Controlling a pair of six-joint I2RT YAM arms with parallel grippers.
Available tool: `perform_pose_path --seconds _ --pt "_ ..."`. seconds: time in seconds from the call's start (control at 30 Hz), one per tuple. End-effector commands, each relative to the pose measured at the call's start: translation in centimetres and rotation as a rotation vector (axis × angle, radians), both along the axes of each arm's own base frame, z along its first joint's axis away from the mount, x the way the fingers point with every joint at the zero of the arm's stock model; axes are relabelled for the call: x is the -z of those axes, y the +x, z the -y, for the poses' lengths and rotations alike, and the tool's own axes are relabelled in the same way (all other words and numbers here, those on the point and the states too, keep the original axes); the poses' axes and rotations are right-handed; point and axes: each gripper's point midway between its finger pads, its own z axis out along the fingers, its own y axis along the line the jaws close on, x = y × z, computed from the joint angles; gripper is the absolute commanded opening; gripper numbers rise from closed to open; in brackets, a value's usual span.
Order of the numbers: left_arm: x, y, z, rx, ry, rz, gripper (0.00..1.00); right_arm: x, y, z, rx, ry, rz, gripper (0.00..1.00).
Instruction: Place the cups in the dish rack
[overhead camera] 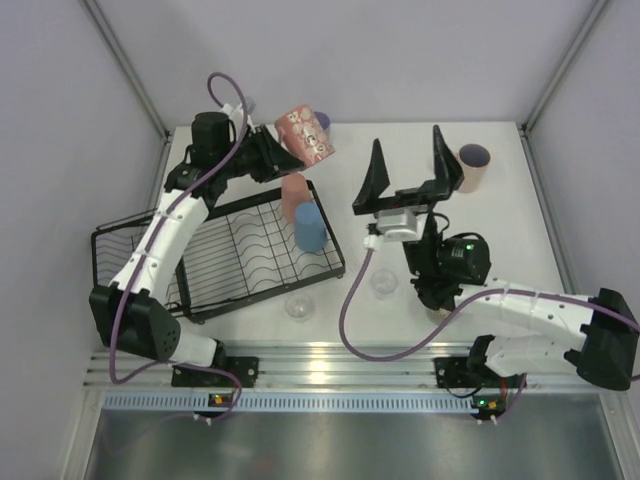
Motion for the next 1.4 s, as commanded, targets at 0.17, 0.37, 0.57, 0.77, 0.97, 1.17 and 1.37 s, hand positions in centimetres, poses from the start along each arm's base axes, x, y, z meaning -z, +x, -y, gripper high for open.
perform_pose_path --seconds 0.17,0.37,0.57,0.77,0.97,1.17,1.37 --pt "-8.4 -0.6 -6.6 -0.286 0.222 0.399 0.0 -1.3 -0.1 8.7 -0.117 0.582 -0.185 0.99" --pt "-5.4 -1.3 -10.9 -0.469 0.373 0.381 0.0 0.9 0.7 8.7 -0.123 0.61 -0.308 0.99" --pt "-1.0 -1.8 -14.4 -0.617 0.495 0.305 0.0 2.2 0.8 8.4 -0.173 0.609 -0.388 0.99" --pt "1.8 -1.9 -16.9 -0.753 0.538 0.249 0.0 3.2 0.8 8.7 -0.179 0.616 -0.421 0.99" --pt "3.7 -2.3 -19.6 -0.908 0.575 0.234 0.0 3.6 0.8 8.9 -0.166 0.602 -0.431 0.99" --pt "4.7 -2.4 -21.2 -1.003 0.593 0.287 0.0 3.7 0.6 9.4 -0.161 0.606 -0.426 0.99" --pt "4.9 -2.5 -22.0 -1.068 0.556 0.359 0.0 3.9 0.6 9.7 -0.142 0.597 -0.424 0.99"
